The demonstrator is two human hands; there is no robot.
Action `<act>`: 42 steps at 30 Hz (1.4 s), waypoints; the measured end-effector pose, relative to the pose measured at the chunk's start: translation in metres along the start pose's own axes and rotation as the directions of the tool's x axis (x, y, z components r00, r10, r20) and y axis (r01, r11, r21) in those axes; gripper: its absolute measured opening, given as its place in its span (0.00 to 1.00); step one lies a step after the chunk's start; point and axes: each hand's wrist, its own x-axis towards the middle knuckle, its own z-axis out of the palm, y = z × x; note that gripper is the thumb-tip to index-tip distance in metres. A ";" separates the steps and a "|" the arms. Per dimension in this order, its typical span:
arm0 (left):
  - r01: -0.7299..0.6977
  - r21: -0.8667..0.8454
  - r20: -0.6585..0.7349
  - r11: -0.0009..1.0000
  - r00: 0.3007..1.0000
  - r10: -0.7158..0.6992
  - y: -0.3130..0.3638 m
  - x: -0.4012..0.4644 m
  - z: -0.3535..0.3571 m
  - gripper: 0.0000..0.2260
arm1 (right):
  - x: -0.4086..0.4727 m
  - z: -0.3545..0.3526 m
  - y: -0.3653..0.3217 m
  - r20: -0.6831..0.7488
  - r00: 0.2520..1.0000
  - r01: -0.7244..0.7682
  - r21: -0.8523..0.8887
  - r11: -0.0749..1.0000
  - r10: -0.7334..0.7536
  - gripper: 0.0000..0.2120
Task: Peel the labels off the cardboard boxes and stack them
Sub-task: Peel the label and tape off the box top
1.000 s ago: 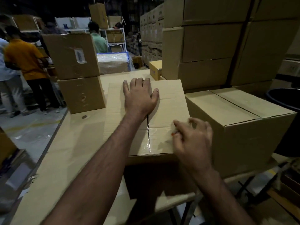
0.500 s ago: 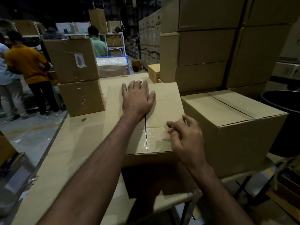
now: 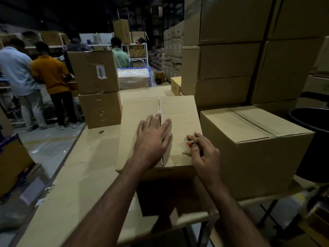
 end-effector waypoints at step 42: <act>-0.080 -0.505 -0.183 0.860 0.983 -0.016 0.011 0.076 0.012 0.12 | 0.105 -0.019 -0.039 -0.144 0.887 -0.359 0.382 0.852 0.438 0.08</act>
